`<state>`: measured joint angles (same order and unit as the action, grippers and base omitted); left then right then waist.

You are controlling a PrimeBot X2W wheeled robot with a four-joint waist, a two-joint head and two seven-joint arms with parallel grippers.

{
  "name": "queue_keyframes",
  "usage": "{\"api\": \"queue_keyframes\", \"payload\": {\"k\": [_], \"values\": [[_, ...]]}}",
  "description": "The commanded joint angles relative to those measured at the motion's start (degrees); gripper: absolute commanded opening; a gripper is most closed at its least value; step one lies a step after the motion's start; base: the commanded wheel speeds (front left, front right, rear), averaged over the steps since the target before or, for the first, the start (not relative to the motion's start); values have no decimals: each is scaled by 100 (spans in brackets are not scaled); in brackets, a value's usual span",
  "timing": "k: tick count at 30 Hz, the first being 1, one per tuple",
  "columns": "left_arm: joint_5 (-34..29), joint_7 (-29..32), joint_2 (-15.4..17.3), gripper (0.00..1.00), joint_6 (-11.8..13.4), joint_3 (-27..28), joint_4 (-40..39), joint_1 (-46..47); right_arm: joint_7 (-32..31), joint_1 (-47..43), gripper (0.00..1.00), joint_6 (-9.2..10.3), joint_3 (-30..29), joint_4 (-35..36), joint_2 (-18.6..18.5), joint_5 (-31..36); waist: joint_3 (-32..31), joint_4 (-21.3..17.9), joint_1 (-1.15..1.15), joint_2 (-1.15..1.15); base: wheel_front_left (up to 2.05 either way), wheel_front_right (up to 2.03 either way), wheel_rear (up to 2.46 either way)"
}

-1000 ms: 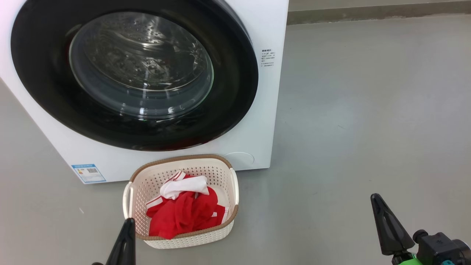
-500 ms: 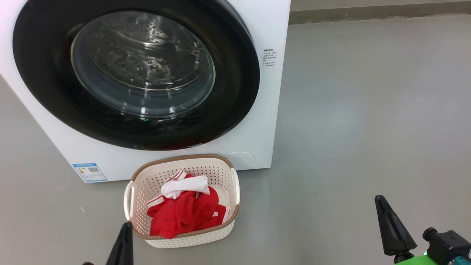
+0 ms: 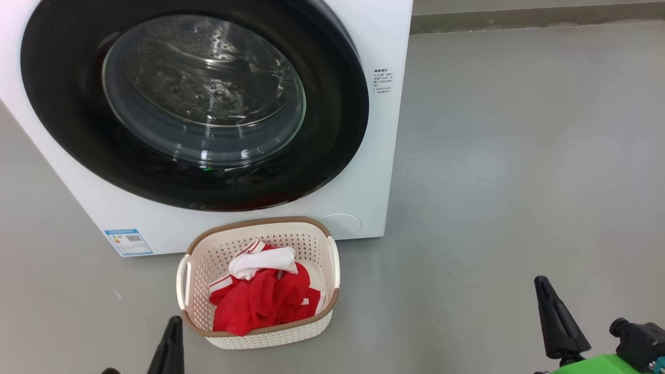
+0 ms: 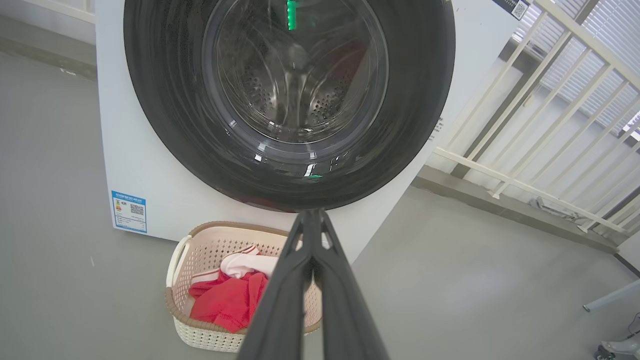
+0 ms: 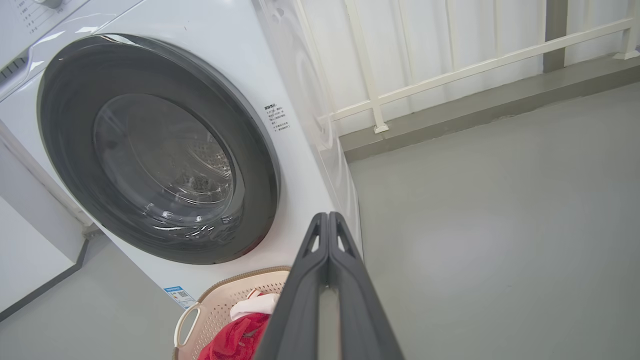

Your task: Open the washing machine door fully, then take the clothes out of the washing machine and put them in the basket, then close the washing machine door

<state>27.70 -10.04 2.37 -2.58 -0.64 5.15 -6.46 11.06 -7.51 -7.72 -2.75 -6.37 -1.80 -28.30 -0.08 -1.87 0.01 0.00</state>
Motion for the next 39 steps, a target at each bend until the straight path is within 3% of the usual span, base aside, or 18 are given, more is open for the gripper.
{"api": "queue_keyframes", "payload": {"k": [1, 39], "values": [[187, 41, 44, 0, -60, 94, -91, 258, -18, 316, 0, 6, 38, 117, -103, -181, 0, 3, -1, 0, 0, 0, 0], [2684, 653, 70, 0, -230, 309, 295, 653, -596, 721, 0, 13, 7, -223, -201, -2743, 11, 75, -1, 0, 0, 0, 0]]}}
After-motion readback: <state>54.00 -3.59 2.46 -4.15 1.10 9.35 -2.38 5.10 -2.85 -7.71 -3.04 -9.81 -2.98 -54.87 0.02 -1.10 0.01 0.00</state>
